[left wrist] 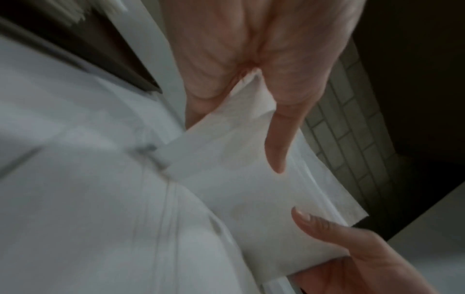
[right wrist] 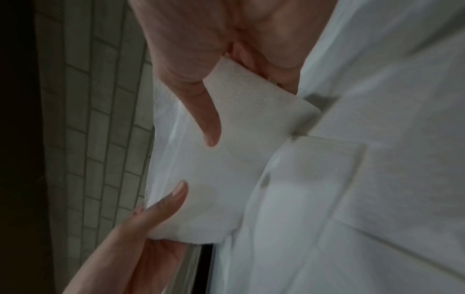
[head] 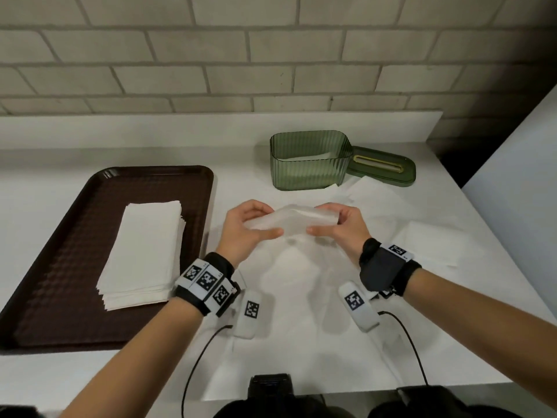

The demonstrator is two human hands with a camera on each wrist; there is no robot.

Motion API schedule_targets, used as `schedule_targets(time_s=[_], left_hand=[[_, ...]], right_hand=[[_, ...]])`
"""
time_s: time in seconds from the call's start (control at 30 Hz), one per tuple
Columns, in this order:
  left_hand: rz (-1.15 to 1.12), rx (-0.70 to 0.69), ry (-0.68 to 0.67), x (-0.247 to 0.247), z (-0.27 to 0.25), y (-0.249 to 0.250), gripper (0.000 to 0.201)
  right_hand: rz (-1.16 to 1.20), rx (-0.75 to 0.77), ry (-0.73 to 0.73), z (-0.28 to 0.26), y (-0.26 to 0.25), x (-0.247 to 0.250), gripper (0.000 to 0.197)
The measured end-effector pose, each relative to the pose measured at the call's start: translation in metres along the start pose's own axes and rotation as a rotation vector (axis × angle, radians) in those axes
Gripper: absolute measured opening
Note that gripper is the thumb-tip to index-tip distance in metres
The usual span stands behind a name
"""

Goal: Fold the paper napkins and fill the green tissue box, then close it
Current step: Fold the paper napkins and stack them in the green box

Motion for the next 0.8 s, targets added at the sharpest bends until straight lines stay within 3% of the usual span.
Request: schedule_targets(time_s=[0.1,0.27,0.47,0.6,0.8], left_hand=[[0.031,0.01,0.033,-0.01,0.001,-0.008,0.034],[0.036,-0.146,0.095,-0.002,0.006,0.0,0.036],[0.178,-0.303,-0.062,-0.009,0.001,0.001,0.05],[0.292,-0.343,-0.064,-0.014,0.004,0.002,0.037],[0.218,-0.258,-0.047,-0.016,0.016,0.009,0.023]], right_hand=[[-0.049,0.021,-0.002,-0.002,0.0,-0.005,0.034],[-0.129,0.183,0.038,0.003,-0.015,0.0,0.041],[-0.352,0.347,-0.047,-0.004,-0.013,0.001,0.062],[-0.358,0.368,-0.03,-0.003,-0.012,0.001,0.04],[-0.291,0.371,0.034,0.005,-0.02,-0.002,0.017]])
Point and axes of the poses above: each hand's wrist, its own z-axis towards the middle knuckle, its own x-axis out of the back of the hand, y = z × x, the point moved 2 cm from there along z, towards the middle knuckle, and after that the axes turned 4 degrees about -x, right-handed, at the moved point
